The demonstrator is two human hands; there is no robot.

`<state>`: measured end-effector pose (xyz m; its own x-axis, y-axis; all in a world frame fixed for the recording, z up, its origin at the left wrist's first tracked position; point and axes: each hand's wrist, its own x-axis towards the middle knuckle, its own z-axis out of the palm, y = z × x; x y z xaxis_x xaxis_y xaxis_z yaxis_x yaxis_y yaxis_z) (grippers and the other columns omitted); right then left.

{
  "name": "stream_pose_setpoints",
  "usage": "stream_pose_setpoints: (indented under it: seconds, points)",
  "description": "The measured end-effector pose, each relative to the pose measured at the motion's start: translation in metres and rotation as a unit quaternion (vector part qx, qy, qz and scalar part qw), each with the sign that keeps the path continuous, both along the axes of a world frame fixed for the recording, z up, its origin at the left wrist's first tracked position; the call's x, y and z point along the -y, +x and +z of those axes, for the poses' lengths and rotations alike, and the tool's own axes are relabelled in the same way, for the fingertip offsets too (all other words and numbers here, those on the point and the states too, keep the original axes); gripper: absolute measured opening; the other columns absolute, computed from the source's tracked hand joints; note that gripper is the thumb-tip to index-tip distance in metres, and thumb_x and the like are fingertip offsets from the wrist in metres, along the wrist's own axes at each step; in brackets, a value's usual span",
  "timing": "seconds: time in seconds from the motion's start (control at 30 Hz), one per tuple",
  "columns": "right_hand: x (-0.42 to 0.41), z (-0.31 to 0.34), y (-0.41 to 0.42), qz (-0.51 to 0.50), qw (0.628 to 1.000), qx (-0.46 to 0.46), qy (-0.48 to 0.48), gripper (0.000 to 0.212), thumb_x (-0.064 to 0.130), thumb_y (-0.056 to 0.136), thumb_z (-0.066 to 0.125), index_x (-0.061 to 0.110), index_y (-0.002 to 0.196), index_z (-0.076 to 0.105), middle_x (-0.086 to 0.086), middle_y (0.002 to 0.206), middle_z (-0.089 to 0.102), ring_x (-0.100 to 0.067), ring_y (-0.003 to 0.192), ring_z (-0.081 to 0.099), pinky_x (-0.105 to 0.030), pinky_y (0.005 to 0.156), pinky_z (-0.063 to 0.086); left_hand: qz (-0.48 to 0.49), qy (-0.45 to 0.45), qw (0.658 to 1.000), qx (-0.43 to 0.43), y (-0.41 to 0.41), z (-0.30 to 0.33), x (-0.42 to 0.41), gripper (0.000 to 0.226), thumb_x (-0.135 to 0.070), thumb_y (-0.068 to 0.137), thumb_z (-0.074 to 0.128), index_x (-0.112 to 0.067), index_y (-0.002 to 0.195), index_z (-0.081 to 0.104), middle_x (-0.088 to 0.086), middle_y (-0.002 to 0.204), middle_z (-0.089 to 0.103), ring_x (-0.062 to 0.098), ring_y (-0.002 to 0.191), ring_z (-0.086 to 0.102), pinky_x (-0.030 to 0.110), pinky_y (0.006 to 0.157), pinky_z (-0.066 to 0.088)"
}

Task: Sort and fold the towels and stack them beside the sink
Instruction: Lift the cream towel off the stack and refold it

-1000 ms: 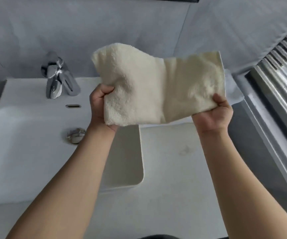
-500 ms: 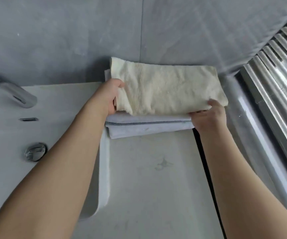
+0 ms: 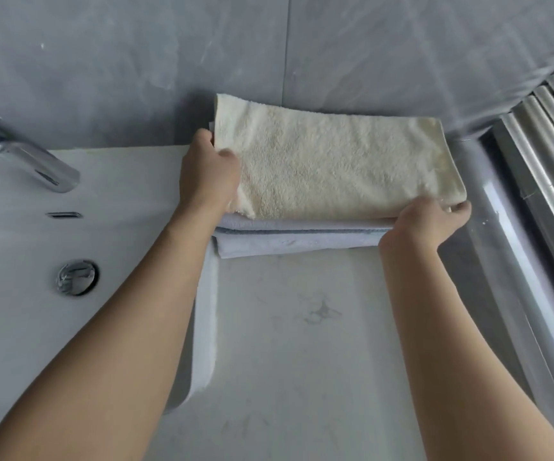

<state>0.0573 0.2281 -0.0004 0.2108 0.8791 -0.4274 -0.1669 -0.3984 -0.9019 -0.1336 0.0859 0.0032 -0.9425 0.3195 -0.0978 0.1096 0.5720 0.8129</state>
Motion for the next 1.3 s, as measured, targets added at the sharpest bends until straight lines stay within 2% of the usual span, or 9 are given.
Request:
stream_pose_setpoints:
  seconds: [0.07,0.13,0.27,0.47,0.67,0.83,1.0,1.17,1.3]
  points:
    - [-0.001,-0.003,0.000,0.028,0.993,0.111,-0.007,0.078,0.007,0.087,0.042,0.028,0.155,0.012,0.003,0.150,0.029,-0.015,0.125,0.045,-0.027,0.097,0.041,-0.029,-0.097,0.976,-0.193,0.011,-0.002,0.003,0.044,-0.008,0.087,0.047,-0.013,0.131,0.046,0.007,0.114,0.055,0.029,0.098,0.053,0.037,0.072,0.041]
    - [0.004,-0.005,-0.002,0.073,0.982,0.173,0.000,0.085,0.010,0.086,0.048,0.027,0.156,0.002,0.000,0.158,0.013,-0.019,0.137,0.030,-0.030,0.104,0.035,-0.090,-0.146,0.942,-0.288,0.016,-0.009,0.003,0.060,-0.012,0.086,0.050,-0.018,0.145,0.039,0.013,0.136,0.044,0.036,0.120,0.045,0.044,0.087,0.044]
    - [0.033,-0.012,-0.011,0.155,0.970,0.184,0.024,0.086,0.011,0.086,0.048,0.021,0.157,0.000,0.003,0.162,-0.003,-0.020,0.146,0.015,-0.038,0.117,0.027,-0.144,-0.192,0.956,-0.169,0.017,-0.026,0.004,0.057,-0.031,0.099,0.036,-0.027,0.155,0.024,0.014,0.159,0.018,0.037,0.140,0.027,0.048,0.111,0.032]
    - [0.090,-0.019,-0.018,0.229,0.957,0.164,0.068,0.072,0.012,0.094,0.044,0.014,0.156,0.008,0.007,0.161,-0.007,-0.015,0.144,0.021,-0.035,0.115,0.031,-0.120,-0.079,0.982,-0.126,0.021,-0.024,0.038,0.057,-0.026,0.102,0.035,-0.010,0.155,0.024,0.017,0.158,0.026,0.033,0.142,0.031,0.040,0.117,0.025]
    - [0.185,-0.023,-0.048,0.299,0.935,0.124,0.146,0.060,0.006,0.095,0.041,0.017,0.152,0.025,0.008,0.157,0.009,-0.007,0.145,0.016,-0.025,0.115,0.022,-0.094,-0.042,0.991,-0.086,0.033,-0.030,0.124,0.051,-0.028,0.105,0.038,-0.011,0.153,0.029,0.006,0.157,0.031,0.018,0.144,0.027,0.015,0.108,0.014]
    - [0.269,-0.034,-0.084,0.382,0.893,0.142,0.191,0.053,0.012,0.089,0.045,0.015,0.142,0.042,0.000,0.151,0.024,-0.015,0.141,0.028,-0.036,0.115,0.028,-0.061,-0.076,0.993,-0.070,0.015,-0.049,0.214,0.047,-0.019,0.103,0.046,0.000,0.146,0.040,0.017,0.150,0.042,0.027,0.140,0.036,0.025,0.112,0.022]
    - [0.358,-0.038,-0.127,0.454,0.859,0.152,0.179,0.041,0.007,0.092,0.046,0.020,0.131,0.051,0.004,0.138,0.040,-0.009,0.127,0.042,-0.024,0.105,0.033,-0.050,-0.084,0.993,-0.065,-0.024,-0.054,0.314,0.042,-0.022,0.103,0.044,-0.006,0.142,0.046,0.010,0.146,0.046,0.025,0.136,0.041,0.032,0.110,0.030]
    - [0.469,-0.044,-0.196,0.486,0.853,0.113,0.152,0.039,0.007,0.093,0.044,0.020,0.129,0.053,0.007,0.126,0.052,0.013,0.105,0.049,-0.005,0.088,0.037,-0.046,-0.091,0.992,-0.074,-0.084,-0.053,0.423,0.041,-0.025,0.103,0.042,-0.010,0.142,0.047,0.004,0.148,0.045,0.021,0.137,0.039,0.030,0.111,0.030]
    - [0.555,-0.045,-0.249,0.559,0.812,0.092,0.141,0.040,0.006,0.092,0.044,0.020,0.129,0.053,0.009,0.129,0.054,-0.008,0.115,0.052,-0.023,0.093,0.042,0.018,-0.088,0.994,-0.066,-0.135,-0.050,0.507,0.040,-0.025,0.103,0.041,-0.013,0.140,0.048,0.002,0.145,0.047,0.018,0.134,0.040,0.024,0.105,0.030]
